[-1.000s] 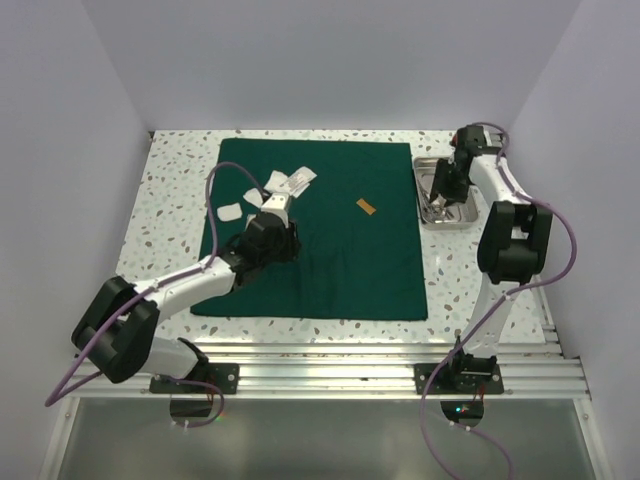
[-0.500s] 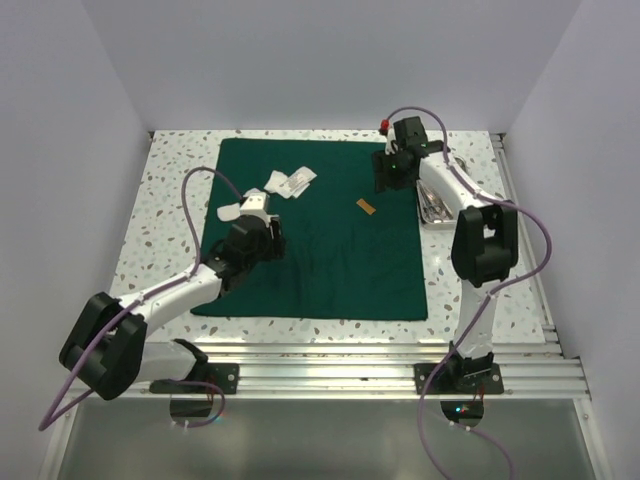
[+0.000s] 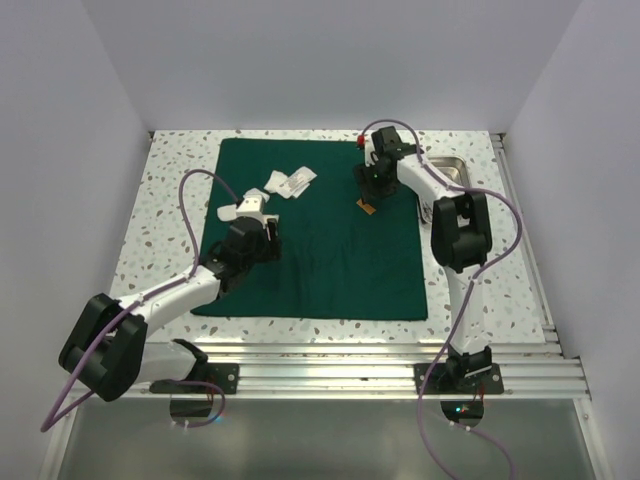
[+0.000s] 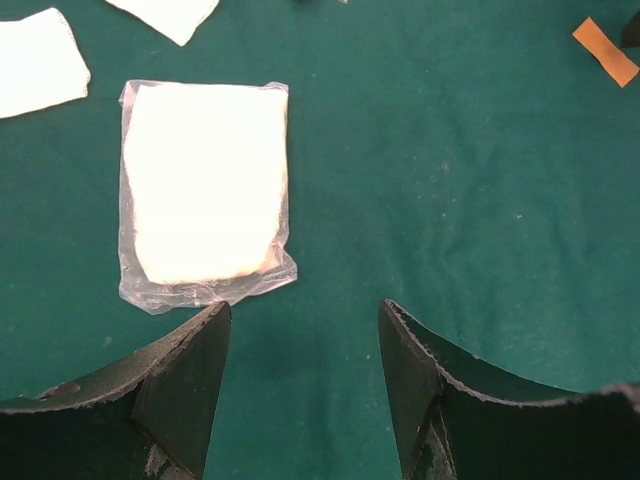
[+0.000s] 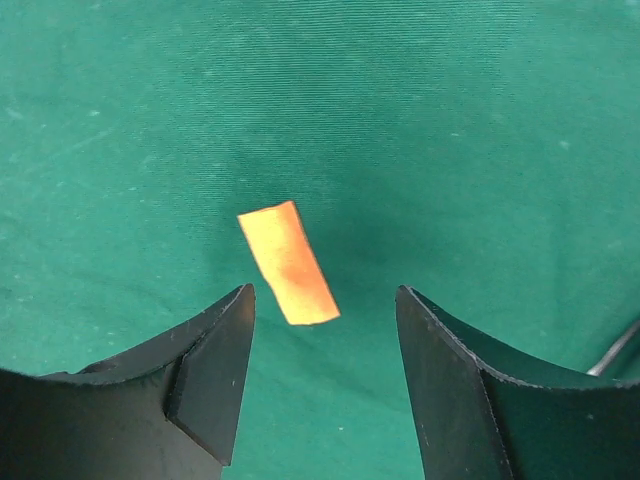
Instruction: Prepare the surgical pack
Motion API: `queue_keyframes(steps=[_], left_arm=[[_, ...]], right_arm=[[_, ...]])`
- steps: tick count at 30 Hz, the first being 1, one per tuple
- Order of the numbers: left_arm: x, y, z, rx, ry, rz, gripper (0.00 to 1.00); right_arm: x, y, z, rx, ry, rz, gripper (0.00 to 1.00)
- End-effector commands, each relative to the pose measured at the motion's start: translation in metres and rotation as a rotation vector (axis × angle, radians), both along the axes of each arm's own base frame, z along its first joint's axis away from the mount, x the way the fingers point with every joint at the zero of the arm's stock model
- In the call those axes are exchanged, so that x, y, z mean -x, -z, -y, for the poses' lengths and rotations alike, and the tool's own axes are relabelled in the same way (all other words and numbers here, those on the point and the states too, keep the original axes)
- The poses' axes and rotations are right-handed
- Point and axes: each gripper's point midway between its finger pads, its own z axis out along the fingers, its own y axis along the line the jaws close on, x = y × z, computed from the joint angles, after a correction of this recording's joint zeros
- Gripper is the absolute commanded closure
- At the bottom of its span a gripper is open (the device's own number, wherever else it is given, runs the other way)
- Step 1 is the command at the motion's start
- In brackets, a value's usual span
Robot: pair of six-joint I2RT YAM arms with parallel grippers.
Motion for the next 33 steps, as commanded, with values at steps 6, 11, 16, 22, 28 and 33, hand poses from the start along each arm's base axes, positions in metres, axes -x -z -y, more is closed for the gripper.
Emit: queue_keyframes(steps=[6,11,16,22,28,33], left_arm=[[-0.008,-0.014,0.002,0.025,-0.010,0.059,0.35],[-0.009,-0.014,0.002,0.027,-0.010,0.061,0.35],[-0.008,-0.013,0.003,0.029,-0.003,0.058,0.35],[-0.008,-0.013,0.004,0.030,0.002,0.055,0.35],[-0.007,-0.011,0.004,0.029,0.003,0.051,0.35],[-0.008,-0.011,0.004,0.027,0.003,0.051,0.35]], right_arm=[[0.000,0.008,-0.009,0.044,-0.059,-0.011,0.43],[0.007,0.023,-0.006,0.084,-0.060,-0.048,0.44],[0.012,0.034,-0.003,0.125,-0.054,-0.074,0.59],[0.017,0.033,-0.006,0.124,-0.060,-0.072,0.74],[0.015,0.015,-0.012,0.088,-0.051,-0.034,0.92],[0.008,-0.020,-0.006,0.072,-0.006,0.036,1.00]])
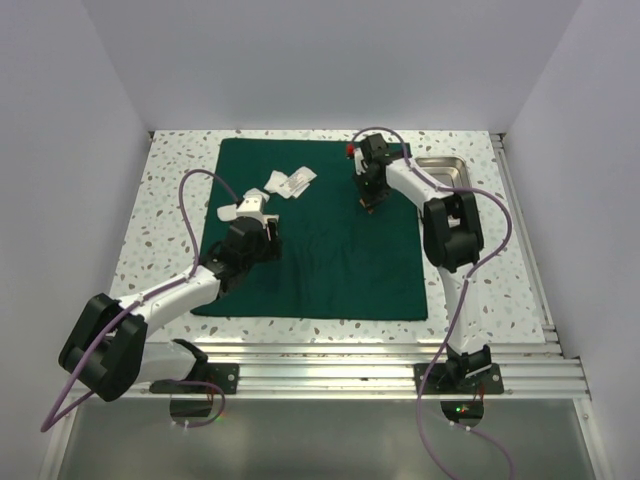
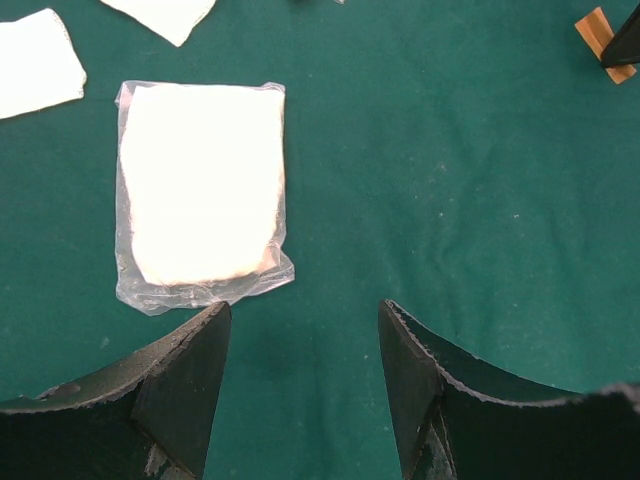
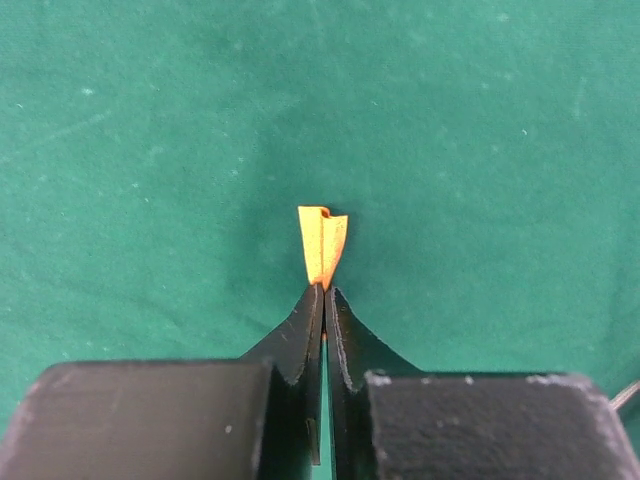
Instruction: Prepare the surgical pack
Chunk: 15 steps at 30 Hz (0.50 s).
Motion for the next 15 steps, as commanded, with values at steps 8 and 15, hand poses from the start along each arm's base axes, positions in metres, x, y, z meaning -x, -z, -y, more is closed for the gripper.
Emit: queue_keyframes(steps=[8,15], left_arm=[[-0.008,-0.009,0.004,0.024,0.003,0.045,0.36],[-0.008,-0.009,0.005,0.027,0.009,0.042,0.36]], right_arm=[[-0.017,-0.089,0.075,-0.045,0.269,0.149,1.00],[-0.017,-0.090,0.162,0.007,0.496,0.148,1.00]])
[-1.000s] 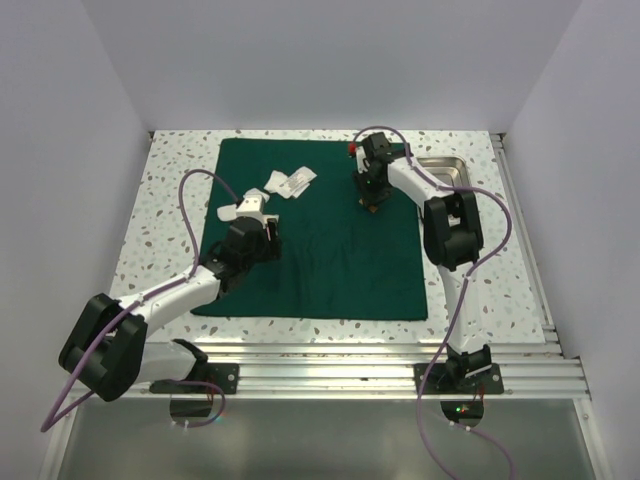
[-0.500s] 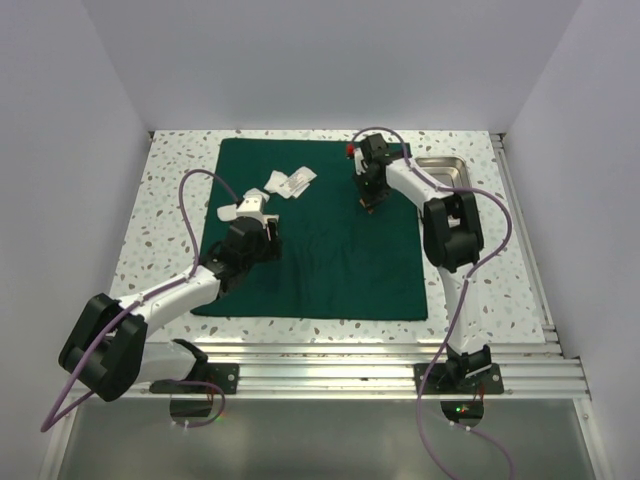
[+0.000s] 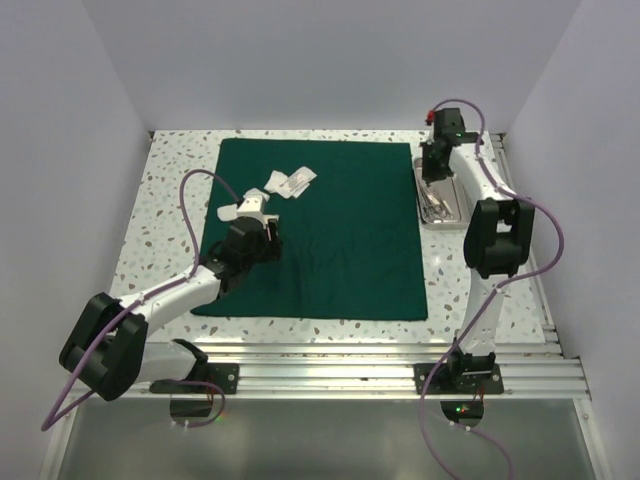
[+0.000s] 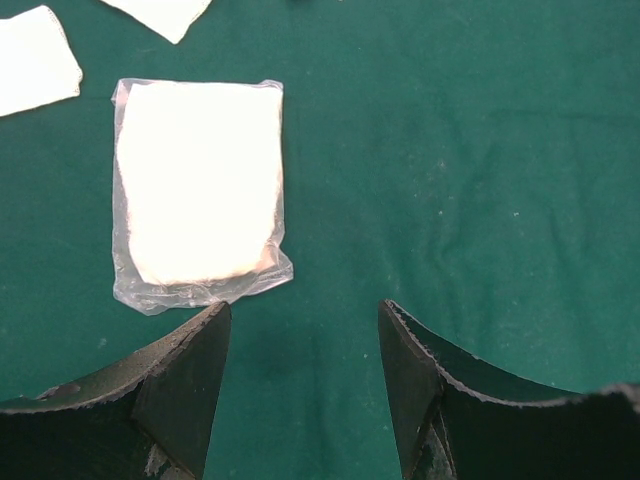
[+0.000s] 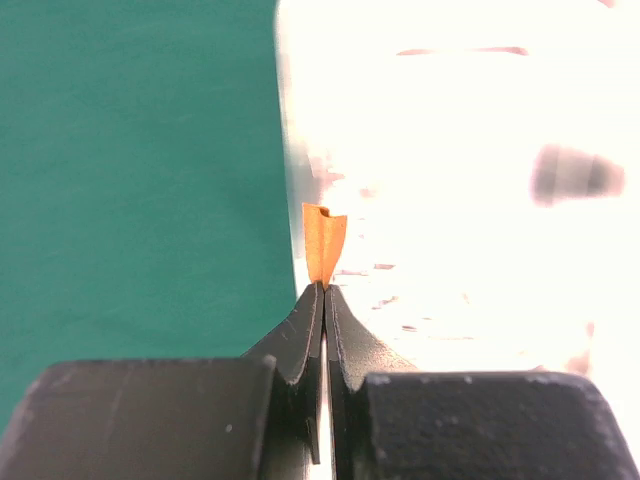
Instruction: Prepare the surgical pack
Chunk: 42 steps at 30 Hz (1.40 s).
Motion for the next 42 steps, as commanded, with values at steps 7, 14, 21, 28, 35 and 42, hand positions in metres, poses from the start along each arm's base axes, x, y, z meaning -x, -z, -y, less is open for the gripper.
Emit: queue_keyframes(steps=[7,14,21,28,35,42], left_arm=[[-0.008,-0.009,0.004,0.024,0.004,0.043,0.36],[-0.008,-0.007,0.002,0.018,-0.008,0.039,0.36],[-0.008,-0.007,0.001,0.015,-0.014,0.039,0.36],[-0.012,-0.006,-0.013,-0.001,-0.069,0.035,0.34],[-0.019,-0.003,-0.041,-0.001,-0.158,-0.012,0.18],[-0.032,0.004,-0.061,0.000,-0.237,-0.073,0.14]], right_arm=[[0.013,0.026,0.067,0.167,0.211,-0.094,1.00],[0.017,0.036,0.069,0.177,0.232,-0.120,0.73],[0.015,0.010,0.057,0.112,0.218,-0.051,0.63],[0.022,-0.027,-0.017,0.026,0.077,0.050,0.52],[0.038,-0.021,-0.122,-0.099,-0.127,0.054,0.38],[0.060,0.002,-0.228,-0.406,-0.282,-0.013,0.30]])
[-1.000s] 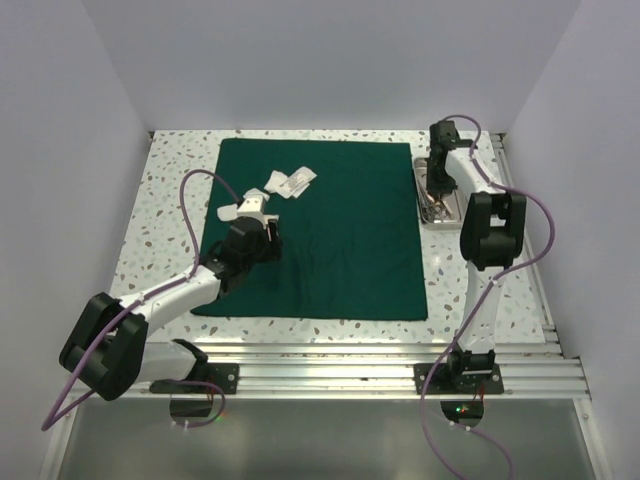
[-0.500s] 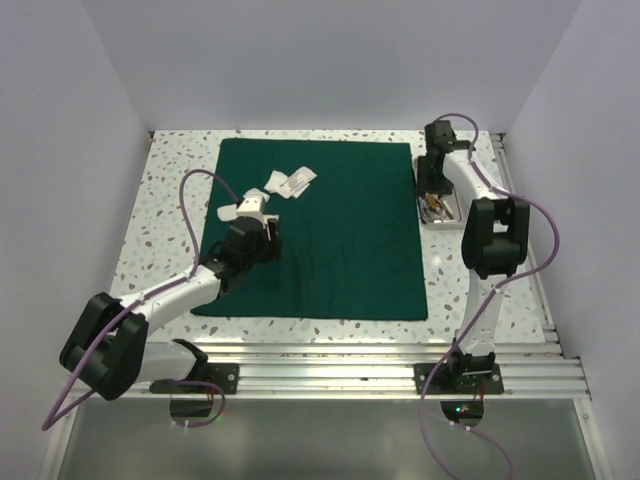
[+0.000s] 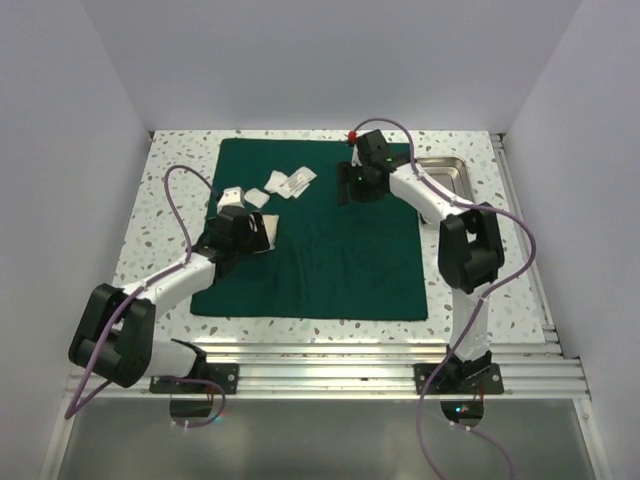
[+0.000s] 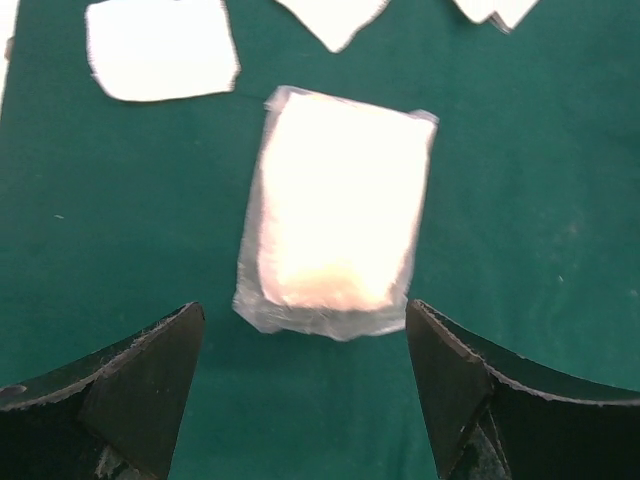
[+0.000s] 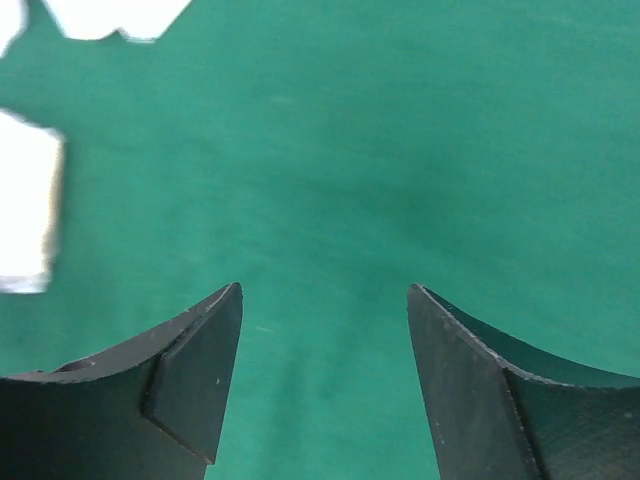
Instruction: Prepare the surgical pack
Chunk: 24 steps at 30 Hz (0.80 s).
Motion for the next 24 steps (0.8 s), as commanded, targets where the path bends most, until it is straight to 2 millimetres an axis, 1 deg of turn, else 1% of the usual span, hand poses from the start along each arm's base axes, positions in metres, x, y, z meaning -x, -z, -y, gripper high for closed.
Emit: queue_keyframes(steps=[1,2,3,4,5,7,8,9,10,11,12,13,14,15,16,17,18,19,20,22,24], left_arm=[[-0.016,-0.011,-0.014,0.042,-0.072,0.012,0.14],[-0.017,-0.011,-0.012,0.069,-0.065,0.007,0.14],[-0.019,-0.011,-0.012,0.083,-0.063,0.011,0.14],[-0.021,-0.010,-0.013,0.089,-0.065,0.005,0.15],[-0.023,-0.011,-0.011,0.098,-0.064,0.004,0.15],[-0.026,-0.006,-0.013,0.098,-0.071,-0.010,0.16],[-0.027,-0.006,-0.013,0.095,-0.071,-0.011,0.17],[-0.027,-0.004,-0.015,0.093,-0.075,-0.017,0.19],[-0.028,0.001,-0.017,0.091,-0.079,-0.027,0.20],[-0.034,-0.003,-0.015,0.106,-0.075,0.002,0.21],[-0.035,-0.003,-0.016,0.111,-0.074,0.004,0.23],[-0.036,0.001,-0.016,0.118,-0.071,0.002,0.24],[-0.036,0.003,-0.015,0.120,-0.068,0.001,0.26],[-0.036,0.004,-0.016,0.119,-0.067,-0.001,0.30],[-0.036,0.007,-0.016,0.118,-0.069,-0.005,0.32],[-0.036,0.009,-0.017,0.115,-0.068,-0.008,0.34],[-0.037,0.009,-0.016,0.114,-0.066,-0.005,0.39],[-0.038,0.011,-0.016,0.112,-0.064,-0.008,0.42],[-0.037,0.013,-0.017,0.109,-0.064,-0.009,0.46],[-0.038,0.015,-0.016,0.107,-0.061,-0.012,0.48],[-0.038,0.019,-0.016,0.105,-0.058,-0.022,0.52]], right_arm=[[0.002,-0.001,-0.060,-0.251,-0.066,-0.023,0.29],[-0.003,0.000,-0.076,-0.313,-0.053,-0.021,0.28],[0.003,0.000,-0.090,-0.379,-0.085,-0.045,0.28],[-0.004,-0.006,-0.102,-0.452,-0.064,-0.039,0.28],[-0.004,0.003,-0.112,-0.489,-0.061,-0.067,0.28],[-0.002,0.003,-0.131,-0.587,-0.085,-0.105,0.28],[-0.003,-0.001,-0.144,-0.642,-0.077,-0.110,0.28],[-0.003,0.009,-0.151,-0.659,-0.071,-0.133,0.29],[-0.004,0.006,-0.158,-0.696,-0.067,-0.137,0.29],[0.000,0.008,-0.168,-0.707,-0.078,-0.142,0.29],[0.002,0.017,-0.172,-0.708,-0.070,-0.157,0.29],[0.003,0.016,-0.181,-0.731,-0.073,-0.157,0.29],[0.005,0.018,-0.186,-0.740,-0.072,-0.166,0.29],[0.006,0.018,-0.191,-0.752,-0.076,-0.169,0.30],[0.007,0.028,-0.195,-0.750,-0.072,-0.187,0.31],[0.010,0.029,-0.202,-0.761,-0.071,-0.197,0.32],[0.010,0.028,-0.205,-0.772,-0.076,-0.197,0.35],[0.011,0.032,-0.209,-0.780,-0.071,-0.206,0.36],[0.012,0.031,-0.215,-0.781,-0.082,-0.203,0.38],[0.013,0.040,-0.219,-0.771,-0.079,-0.217,0.40],[0.015,0.039,-0.225,-0.784,-0.087,-0.221,0.43]])
